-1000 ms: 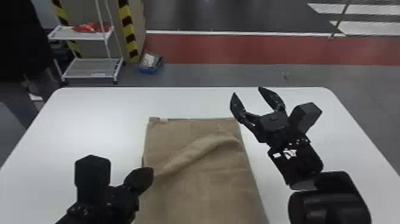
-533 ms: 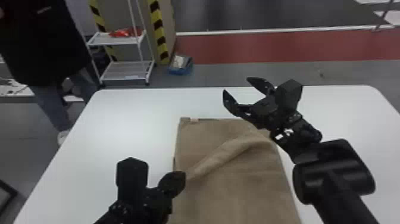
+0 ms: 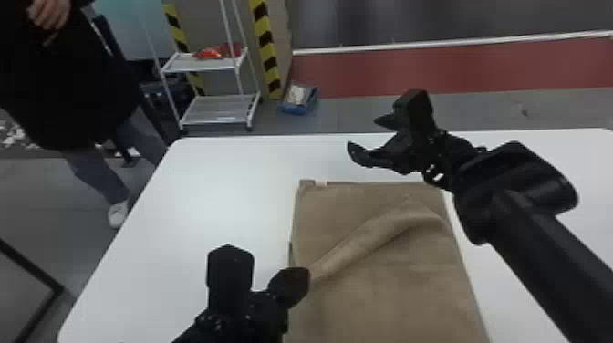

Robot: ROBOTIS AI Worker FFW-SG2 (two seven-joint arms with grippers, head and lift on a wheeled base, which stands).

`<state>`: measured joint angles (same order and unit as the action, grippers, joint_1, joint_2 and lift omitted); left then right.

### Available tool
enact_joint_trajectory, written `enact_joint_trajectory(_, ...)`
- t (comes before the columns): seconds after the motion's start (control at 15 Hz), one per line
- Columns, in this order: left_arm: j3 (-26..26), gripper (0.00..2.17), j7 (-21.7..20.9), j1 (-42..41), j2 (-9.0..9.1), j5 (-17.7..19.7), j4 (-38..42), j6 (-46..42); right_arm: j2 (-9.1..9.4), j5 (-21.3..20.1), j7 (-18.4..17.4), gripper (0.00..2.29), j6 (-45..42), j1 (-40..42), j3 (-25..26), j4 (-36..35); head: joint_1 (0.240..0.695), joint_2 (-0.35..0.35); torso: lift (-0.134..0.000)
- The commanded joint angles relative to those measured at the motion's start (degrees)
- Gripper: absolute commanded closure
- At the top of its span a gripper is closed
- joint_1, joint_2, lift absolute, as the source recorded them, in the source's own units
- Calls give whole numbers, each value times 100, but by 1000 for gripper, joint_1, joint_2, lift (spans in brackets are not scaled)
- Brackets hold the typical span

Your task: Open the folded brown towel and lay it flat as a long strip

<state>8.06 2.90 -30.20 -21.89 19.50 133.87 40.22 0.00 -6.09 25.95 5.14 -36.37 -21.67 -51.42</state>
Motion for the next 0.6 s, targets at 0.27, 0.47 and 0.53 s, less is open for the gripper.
enact_joint_trajectory(0.27,117,1447,0,-56,-9,-183,51,-1,5,301,929,279,1960,-502,-57,-35,695,166,-123)
enact_joint_trajectory(0.47,161,1447,0,-74,-9,-201,43,-1,5,319,1131,275,2874,-696,-312,-228,695,163,-123)
enact_joint_trajectory(0.53,161,1447,0,-65,-17,-201,51,-1,5,345,1202,275,2997,-757,-382,-246,695,162,-123)
